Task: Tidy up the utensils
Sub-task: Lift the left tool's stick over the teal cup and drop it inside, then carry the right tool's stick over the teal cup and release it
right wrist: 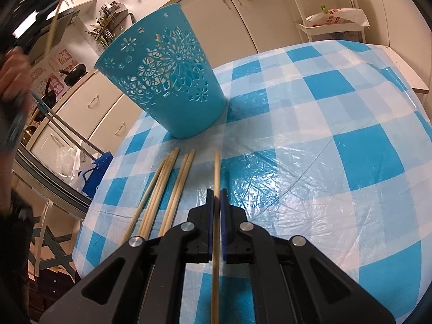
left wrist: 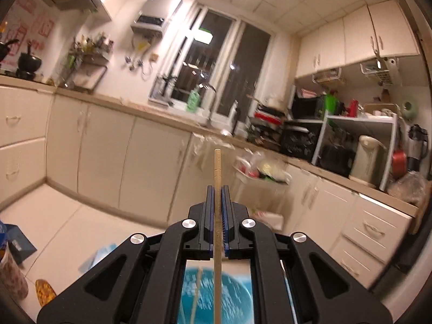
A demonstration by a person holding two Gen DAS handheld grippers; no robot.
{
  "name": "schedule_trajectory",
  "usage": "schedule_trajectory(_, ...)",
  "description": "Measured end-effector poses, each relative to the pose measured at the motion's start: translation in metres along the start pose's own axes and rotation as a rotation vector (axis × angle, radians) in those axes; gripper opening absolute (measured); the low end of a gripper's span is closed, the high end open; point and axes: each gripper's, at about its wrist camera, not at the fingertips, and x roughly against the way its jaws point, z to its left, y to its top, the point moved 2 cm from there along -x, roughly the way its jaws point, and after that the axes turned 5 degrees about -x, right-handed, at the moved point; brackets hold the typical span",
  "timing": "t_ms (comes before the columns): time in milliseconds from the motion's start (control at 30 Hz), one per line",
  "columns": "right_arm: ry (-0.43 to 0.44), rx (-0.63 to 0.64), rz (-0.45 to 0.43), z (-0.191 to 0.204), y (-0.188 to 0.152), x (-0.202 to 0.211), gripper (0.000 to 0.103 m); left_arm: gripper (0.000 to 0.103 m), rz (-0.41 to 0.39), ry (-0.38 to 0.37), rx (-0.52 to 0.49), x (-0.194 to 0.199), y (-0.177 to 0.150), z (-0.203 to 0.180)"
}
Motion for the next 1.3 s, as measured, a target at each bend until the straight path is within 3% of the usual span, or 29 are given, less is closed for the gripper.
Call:
schedule_trajectory(100,0.014,-0.013,0.000,-0.002,0.001,0.001,0.005,0.005,-0.020,0.034,0.007,-0.023,-0.002,0.000)
schedule_trajectory(233,0.029,-0.029,-0.001,-0.004,0.001,0.001,0.005,0.005,0.016,0.060,0.006,-0.053,-0.017,0.000)
schedule_trajectory(733,0.049,-0.057,-0.002,-0.009,0.003,0.001,0.005,0.006,0.131,0.124,-0.042,-0.069,-0.072,0.010)
schedule_trajectory(800,0.051,-0.058,-0.004,-0.009,0.003,0.002,0.005,0.012,0.190,0.128,-0.061,-0.072,-0.078,0.009)
schedule_trajectory(867,0.054,-0.061,-0.005,-0.009,0.003,0.002,0.005,0.041,0.250,0.149,-0.077,-0.074,-0.085,0.009)
schedule_trajectory(933,0.057,-0.066,-0.006,-0.010,0.004,0.003,0.005,0.052,0.267,0.170,-0.084,-0.069,-0.087,0.012)
schedule_trajectory(1100,0.059,-0.072,-0.017,-0.011,0.004,0.005,0.005,0.064,0.286,0.193,-0.072,-0.038,-0.087,0.025)
schedule_trajectory(1300,0.082,-0.091,-0.059,-0.013,0.007,0.015,0.005,0.079,0.275,0.240,0.006,0.027,-0.090,0.055)
